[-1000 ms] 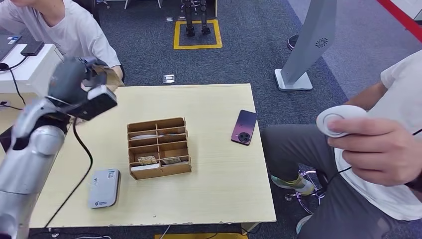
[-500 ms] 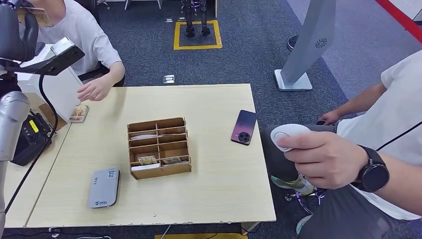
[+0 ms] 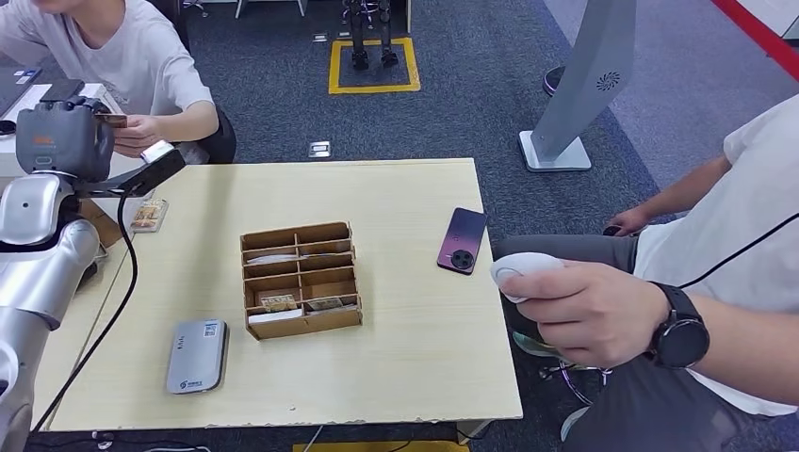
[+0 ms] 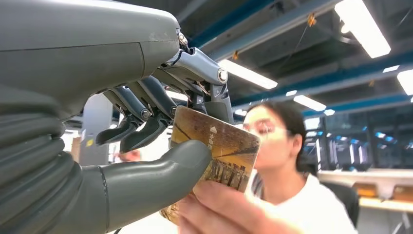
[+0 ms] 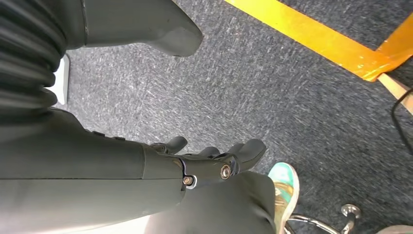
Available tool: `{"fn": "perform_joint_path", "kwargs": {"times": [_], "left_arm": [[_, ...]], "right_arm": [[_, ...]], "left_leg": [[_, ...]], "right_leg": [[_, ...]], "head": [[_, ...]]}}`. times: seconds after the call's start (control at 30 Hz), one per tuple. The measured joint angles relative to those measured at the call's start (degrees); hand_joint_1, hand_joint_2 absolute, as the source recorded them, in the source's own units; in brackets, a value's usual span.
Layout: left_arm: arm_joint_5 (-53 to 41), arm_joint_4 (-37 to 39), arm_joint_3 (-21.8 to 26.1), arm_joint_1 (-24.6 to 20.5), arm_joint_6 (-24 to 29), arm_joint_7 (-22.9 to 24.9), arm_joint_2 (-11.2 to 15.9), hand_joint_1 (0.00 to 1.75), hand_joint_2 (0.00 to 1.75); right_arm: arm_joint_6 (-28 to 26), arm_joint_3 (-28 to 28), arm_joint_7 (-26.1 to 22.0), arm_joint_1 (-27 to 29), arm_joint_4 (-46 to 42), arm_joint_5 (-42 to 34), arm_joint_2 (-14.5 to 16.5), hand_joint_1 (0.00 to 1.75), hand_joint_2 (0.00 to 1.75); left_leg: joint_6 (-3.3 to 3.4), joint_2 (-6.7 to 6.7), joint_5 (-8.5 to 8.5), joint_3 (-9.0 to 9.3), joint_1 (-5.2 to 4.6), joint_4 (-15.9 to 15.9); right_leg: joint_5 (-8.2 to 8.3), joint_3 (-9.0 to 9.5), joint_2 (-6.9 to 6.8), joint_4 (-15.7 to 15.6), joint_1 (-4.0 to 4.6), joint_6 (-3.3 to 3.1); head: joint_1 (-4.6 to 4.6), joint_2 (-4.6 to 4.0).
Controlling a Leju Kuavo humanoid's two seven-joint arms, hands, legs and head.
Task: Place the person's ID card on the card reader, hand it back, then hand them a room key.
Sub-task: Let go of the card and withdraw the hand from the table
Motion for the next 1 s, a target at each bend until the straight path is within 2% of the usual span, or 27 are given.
{"fn": "perform_joint_path", "kwargs": {"times": [0.4, 0.43, 0.53, 0.57, 1.0], "left_arm": [[0.2, 6.2, 1.0, -0.2, 0.7, -0.5, -0.2, 1.75, 1.75], [0.2, 6.5, 1.0, -0.2, 0.7, -0.5, -0.2, 1.47, 1.75], [0.2, 7.1, 1.1, -0.3, 0.7, -1.0, -0.3, 0.16, 1.75], [0.2, 7.3, 1.2, -0.4, 0.7, -1.4, -0.3, 0.0, 1.75], [1.6, 6.5, 1.8, -0.4, 2.4, -5.2, 0.3, 0.0, 1.75]], "right_arm": [[0.0, 0.1, 0.3, 0.2, 0.0, 0.0, 0.0, 0.0, 1.75], [0.0, 0.1, 0.5, 0.2, 0.0, 0.0, 0.0, 0.0, 1.75], [0.0, 0.2, 0.8, 0.3, 0.0, 0.0, 0.0, 0.0, 1.75], [0.0, 0.3, 0.8, 0.3, 0.0, 0.0, 0.0, 0.0, 1.75], [-0.1, 0.7, 0.3, 0.2, 0.0, -0.6, 0.0, 0.0, 1.75]], "left_leg": [[0.0, 0.01, -0.01, -0.05, 0.01, 0.0], [0.0, 0.01, -0.01, -0.06, 0.01, 0.0], [0.0, 0.01, -0.01, -0.09, 0.01, 0.0], [0.0, 0.01, -0.01, -0.09, 0.01, 0.0], [-0.01, 0.0, 0.0, -0.08, 0.01, 0.0]], "right_leg": [[0.0, -0.04, 0.01, 0.0, 0.01, 0.0], [0.0, -0.05, 0.01, 0.0, 0.01, 0.0], [0.0, -0.08, 0.01, 0.0, 0.01, 0.0], [0.0, -0.08, 0.01, 0.0, 0.01, 0.0], [0.0, -0.06, 0.01, 0.0, 0.01, 0.0]], "head": [[0.01, 0.0], [0.01, 0.0], [0.01, 0.0], [0.01, 0.0], [0.02, 0.0]]}}
